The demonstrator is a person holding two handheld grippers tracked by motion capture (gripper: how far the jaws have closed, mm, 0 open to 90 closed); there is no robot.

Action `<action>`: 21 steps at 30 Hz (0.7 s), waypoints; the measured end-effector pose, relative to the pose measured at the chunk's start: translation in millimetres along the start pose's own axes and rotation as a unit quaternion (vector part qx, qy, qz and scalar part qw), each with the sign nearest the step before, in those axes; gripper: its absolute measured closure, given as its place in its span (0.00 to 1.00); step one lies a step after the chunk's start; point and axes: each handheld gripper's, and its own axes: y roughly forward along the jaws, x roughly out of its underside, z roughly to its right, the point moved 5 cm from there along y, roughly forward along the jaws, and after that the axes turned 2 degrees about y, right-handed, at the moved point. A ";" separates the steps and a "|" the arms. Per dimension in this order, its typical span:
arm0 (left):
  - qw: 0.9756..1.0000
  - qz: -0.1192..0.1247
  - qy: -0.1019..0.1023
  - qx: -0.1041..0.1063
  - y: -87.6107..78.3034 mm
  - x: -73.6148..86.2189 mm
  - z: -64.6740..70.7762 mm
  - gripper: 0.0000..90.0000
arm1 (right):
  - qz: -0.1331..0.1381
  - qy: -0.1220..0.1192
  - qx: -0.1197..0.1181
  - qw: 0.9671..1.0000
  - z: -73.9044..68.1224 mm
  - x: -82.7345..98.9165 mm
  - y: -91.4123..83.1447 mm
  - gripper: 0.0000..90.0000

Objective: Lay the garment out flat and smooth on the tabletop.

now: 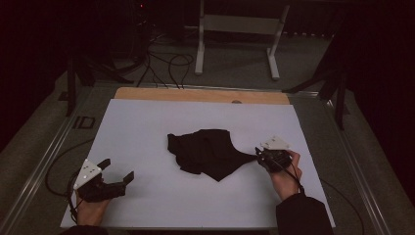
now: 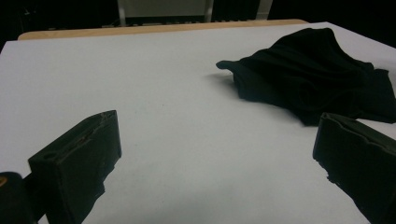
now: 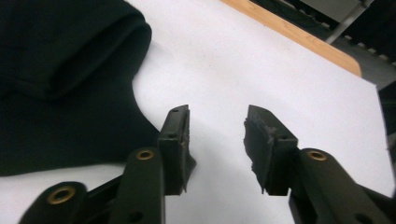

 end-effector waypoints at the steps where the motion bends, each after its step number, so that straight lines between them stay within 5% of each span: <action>1: 1.000 -0.001 0.000 0.000 0.3 0.1 0.1 0.01 | 0.007 0.006 -0.012 1.000 0.1 0.8 -2.1 0.62; 11: 1.000 -0.003 0.002 0.001 1.0 0.5 0.5 0.01 | 0.032 0.021 -0.103 0.994 -27.5 -1.0 0.1 0.53; 21: 1.000 -0.004 0.003 0.003 1.8 0.5 1.2 0.01 | 0.061 -0.017 -0.155 0.986 -61.2 -14.9 6.9 0.54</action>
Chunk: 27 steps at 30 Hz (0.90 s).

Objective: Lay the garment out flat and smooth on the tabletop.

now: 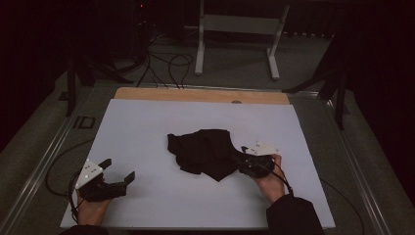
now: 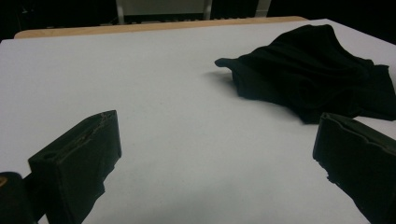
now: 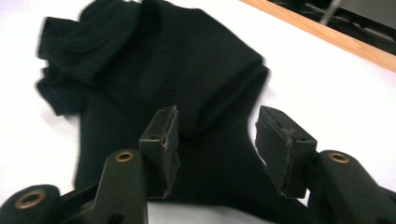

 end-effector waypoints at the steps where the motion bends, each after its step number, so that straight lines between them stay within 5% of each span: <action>1: 1.000 0.000 0.000 0.000 0.0 0.0 0.0 0.01 | 0.001 -0.004 -0.005 1.000 -2.5 -0.8 2.1 0.54; 7: 1.000 0.000 0.000 0.001 0.2 0.0 0.2 0.01 | -0.011 -0.034 -0.022 0.999 -12.1 0.1 19.0 0.57; 17: 1.000 -0.001 -0.004 0.013 2.7 -0.4 4.8 0.01 | -0.047 -0.035 -0.042 0.997 -13.8 12.3 40.9 0.53; 27: 0.997 -0.016 0.028 0.063 19.4 -12.8 36.9 0.05 | -0.040 -0.046 -0.051 0.997 -17.7 11.9 43.5 0.89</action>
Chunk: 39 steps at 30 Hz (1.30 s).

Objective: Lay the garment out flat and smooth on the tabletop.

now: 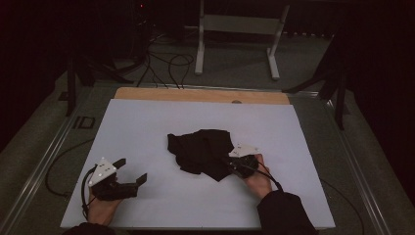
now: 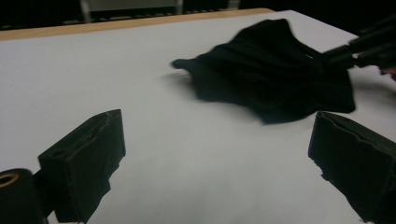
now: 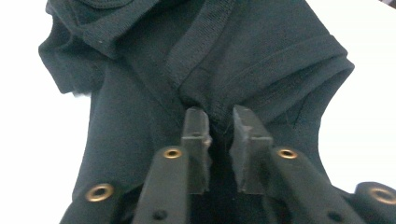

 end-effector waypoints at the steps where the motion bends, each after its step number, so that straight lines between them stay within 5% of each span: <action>1: 1.000 -0.004 0.006 0.008 2.9 -2.2 3.7 0.06 | 0.002 -0.001 -0.003 1.000 -0.5 -0.3 -0.3 0.91; 8: 0.998 -0.021 0.045 0.046 31.4 -19.0 30.1 0.14 | 0.005 -0.002 -0.008 1.000 -2.6 -1.0 -1.3 0.93; 16: 0.988 -0.074 0.110 0.081 91.2 -34.1 69.3 0.29 | 0.015 0.007 -0.010 1.000 -1.6 -2.4 -4.5 0.92; 21: 0.984 -0.089 0.129 0.087 115.5 -37.7 83.2 0.40 | 0.017 0.009 -0.009 1.000 -0.9 -3.0 -5.7 0.92; 27: 0.979 -0.115 0.153 0.066 132.9 -35.3 88.2 0.60 | 0.020 0.010 -0.007 1.000 -0.4 -3.8 -7.1 0.92; 32: 0.982 -0.102 0.141 0.074 131.7 -39.7 84.6 0.92 | 0.022 0.014 -0.006 1.000 0.4 -4.6 -8.2 0.92; 39: 0.991 -0.050 0.102 0.068 117.0 -58.9 66.8 0.95 | 0.032 0.019 -0.004 0.999 3.9 -10.8 -14.1 0.93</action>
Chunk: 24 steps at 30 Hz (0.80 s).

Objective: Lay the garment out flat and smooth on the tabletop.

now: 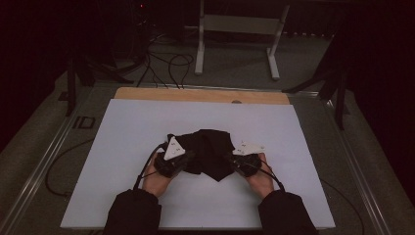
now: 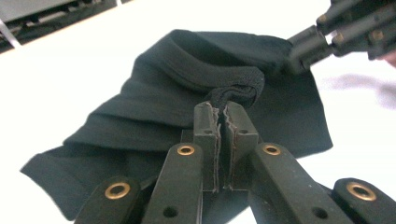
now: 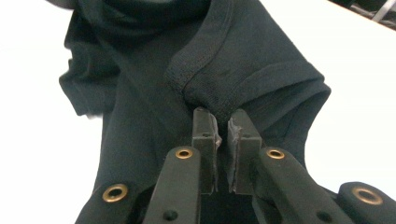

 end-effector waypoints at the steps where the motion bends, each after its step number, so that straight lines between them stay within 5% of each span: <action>1: 1.000 0.010 -0.008 -0.001 -3.4 -3.4 -5.8 0.95 | 0.004 0.002 0.000 1.000 0.4 -2.9 -2.2 0.93; 6: 0.997 0.050 -0.052 -0.007 -13.4 -17.1 -29.1 0.95 | 0.030 0.013 -0.001 0.999 9.3 -23.8 -12.2 0.93; 12: 0.995 0.068 -0.074 -0.013 -16.1 -25.3 -45.7 0.95 | 0.047 0.027 0.000 0.999 20.0 -44.0 -15.9 0.93; 15: 0.991 0.088 -0.099 -0.017 -17.1 -33.4 -63.5 0.95 | 0.058 0.038 -0.004 0.998 27.6 -58.6 -15.4 0.93; 24: 0.986 0.099 -0.133 -0.021 -10.5 -42.6 -89.8 0.95 | 0.089 0.105 -0.027 0.990 50.5 -79.8 -8.7 0.93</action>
